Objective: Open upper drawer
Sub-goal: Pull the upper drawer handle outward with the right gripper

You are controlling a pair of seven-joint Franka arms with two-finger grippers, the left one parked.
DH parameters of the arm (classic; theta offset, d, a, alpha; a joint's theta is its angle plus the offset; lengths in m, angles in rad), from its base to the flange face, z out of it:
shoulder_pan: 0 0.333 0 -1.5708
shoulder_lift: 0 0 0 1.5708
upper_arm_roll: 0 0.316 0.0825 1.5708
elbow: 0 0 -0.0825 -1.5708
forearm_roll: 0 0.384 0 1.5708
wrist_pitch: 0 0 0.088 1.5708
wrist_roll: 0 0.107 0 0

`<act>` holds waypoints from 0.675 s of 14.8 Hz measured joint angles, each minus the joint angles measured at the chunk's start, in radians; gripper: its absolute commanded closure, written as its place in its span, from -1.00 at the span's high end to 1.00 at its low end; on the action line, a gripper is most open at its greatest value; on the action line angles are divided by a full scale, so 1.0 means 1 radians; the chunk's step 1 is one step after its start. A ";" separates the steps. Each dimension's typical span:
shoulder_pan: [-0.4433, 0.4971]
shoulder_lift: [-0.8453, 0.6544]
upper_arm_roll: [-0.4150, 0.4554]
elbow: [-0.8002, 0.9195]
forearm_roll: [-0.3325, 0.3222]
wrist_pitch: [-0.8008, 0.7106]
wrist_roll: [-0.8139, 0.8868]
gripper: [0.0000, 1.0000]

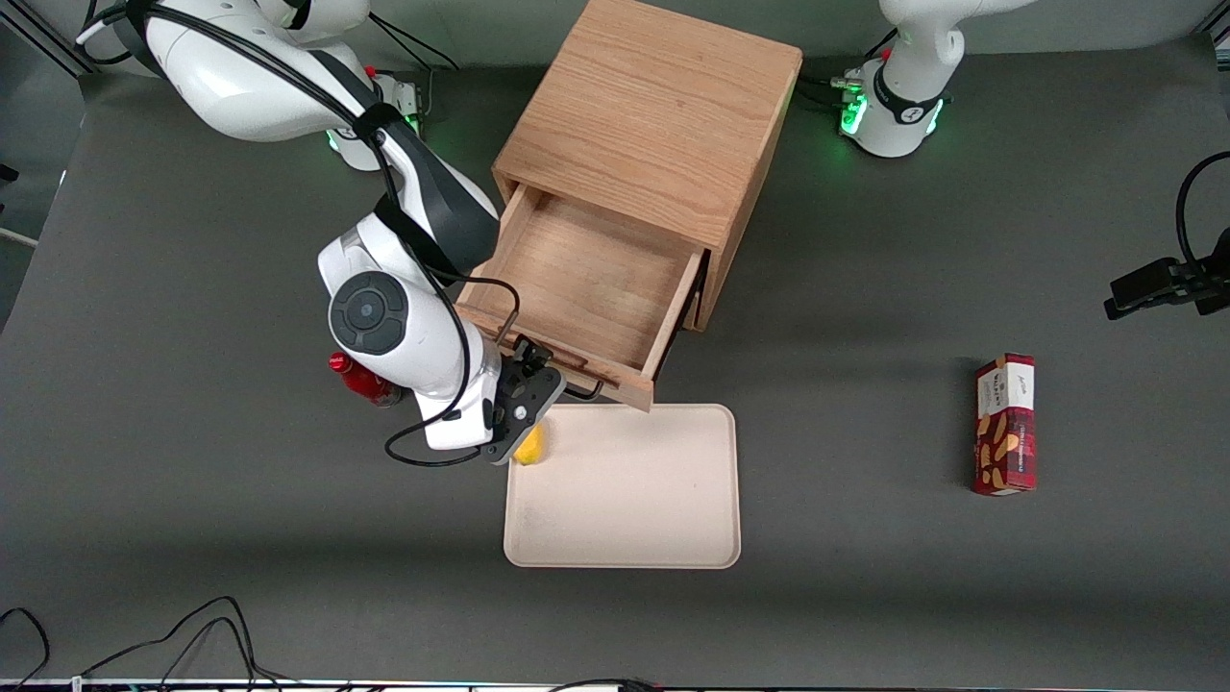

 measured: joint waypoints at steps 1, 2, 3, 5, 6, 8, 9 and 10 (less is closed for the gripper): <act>0.000 0.002 -0.005 0.004 0.000 0.000 0.000 1.00; 0.000 0.003 -0.010 0.008 0.000 0.000 0.000 1.00; -0.001 0.005 -0.013 0.013 0.000 0.000 0.000 1.00; -0.002 0.008 -0.016 0.021 0.000 0.000 0.000 1.00; -0.006 0.011 -0.017 0.025 0.000 0.000 0.000 1.00; -0.012 0.015 -0.017 0.033 0.000 0.000 -0.001 1.00; -0.016 0.016 -0.018 0.035 0.000 0.000 -0.001 1.00; -0.020 0.016 -0.018 0.037 0.000 0.000 -0.001 1.00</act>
